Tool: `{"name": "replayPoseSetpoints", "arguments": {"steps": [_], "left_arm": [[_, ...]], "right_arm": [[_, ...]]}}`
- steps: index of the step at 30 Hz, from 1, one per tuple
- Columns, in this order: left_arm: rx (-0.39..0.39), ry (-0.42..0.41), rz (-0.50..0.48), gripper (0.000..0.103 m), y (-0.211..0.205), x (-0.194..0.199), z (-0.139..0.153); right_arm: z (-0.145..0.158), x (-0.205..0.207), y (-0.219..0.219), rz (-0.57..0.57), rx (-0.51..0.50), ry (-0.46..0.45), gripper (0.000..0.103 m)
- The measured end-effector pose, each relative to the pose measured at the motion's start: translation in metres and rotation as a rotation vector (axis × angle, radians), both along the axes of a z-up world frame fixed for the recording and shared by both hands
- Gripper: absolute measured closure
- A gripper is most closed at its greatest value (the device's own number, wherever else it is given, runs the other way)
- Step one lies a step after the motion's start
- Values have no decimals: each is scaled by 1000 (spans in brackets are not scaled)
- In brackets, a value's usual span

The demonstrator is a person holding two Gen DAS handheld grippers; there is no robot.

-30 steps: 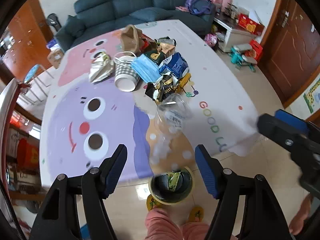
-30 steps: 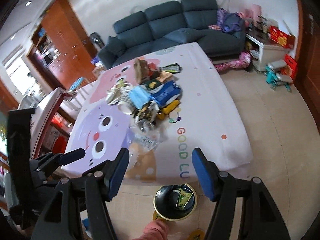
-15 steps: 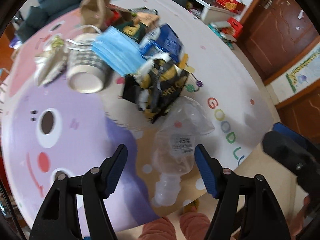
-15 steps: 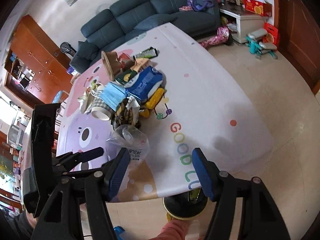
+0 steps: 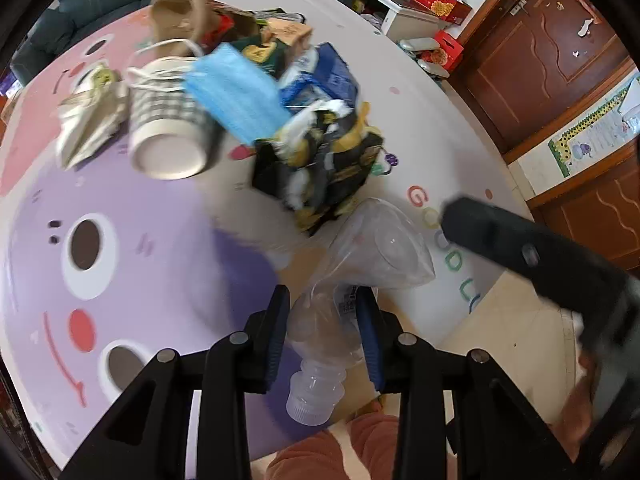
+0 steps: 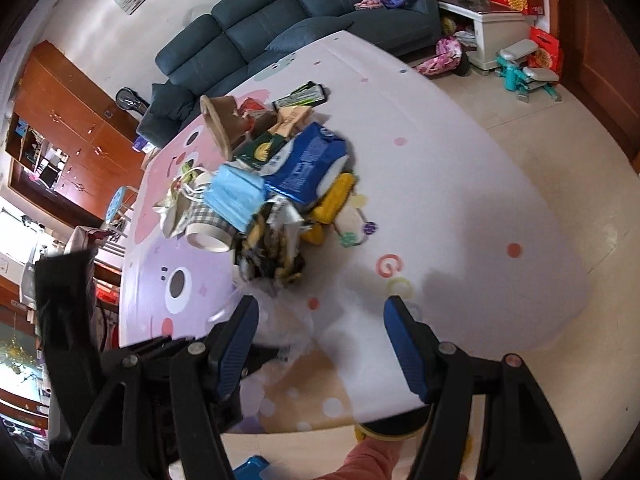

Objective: Collect trash
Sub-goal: 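Grasp the clear plastic bag with the left tool while the right tool grasps the snack wrapper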

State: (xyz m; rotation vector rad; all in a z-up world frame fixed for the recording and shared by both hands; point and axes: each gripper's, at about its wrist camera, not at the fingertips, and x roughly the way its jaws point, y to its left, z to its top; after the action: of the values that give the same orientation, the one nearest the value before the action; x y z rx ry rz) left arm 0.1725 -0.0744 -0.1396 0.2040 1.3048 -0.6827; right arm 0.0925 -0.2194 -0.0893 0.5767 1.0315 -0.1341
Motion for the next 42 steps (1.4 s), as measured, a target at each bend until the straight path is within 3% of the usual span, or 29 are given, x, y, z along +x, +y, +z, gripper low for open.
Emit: {"name": "replayPoseSetpoints", "arguments": {"steps": [4,16,19,24,26,42], "left_arm": [[10,-39,43,71,28,3,11],[1,-105,241,75,94,43,24],[-4,-111,250,75,92,47,24],[-8,-113,252,75,92,44,25],[-11,-114,252,75,89,42,26],[-22,-166,247,75,62,-19,55]], "right_arm": [[-6,19,10,19,40,1,37],[-30,71,30,42,31,23,38],[-34,75,35,59,17,54,62],[-28,69,41,86,-14,56,67],[-27,64,40,89,-9,49,81],[12,-10,27,122,2,-54,82]]}}
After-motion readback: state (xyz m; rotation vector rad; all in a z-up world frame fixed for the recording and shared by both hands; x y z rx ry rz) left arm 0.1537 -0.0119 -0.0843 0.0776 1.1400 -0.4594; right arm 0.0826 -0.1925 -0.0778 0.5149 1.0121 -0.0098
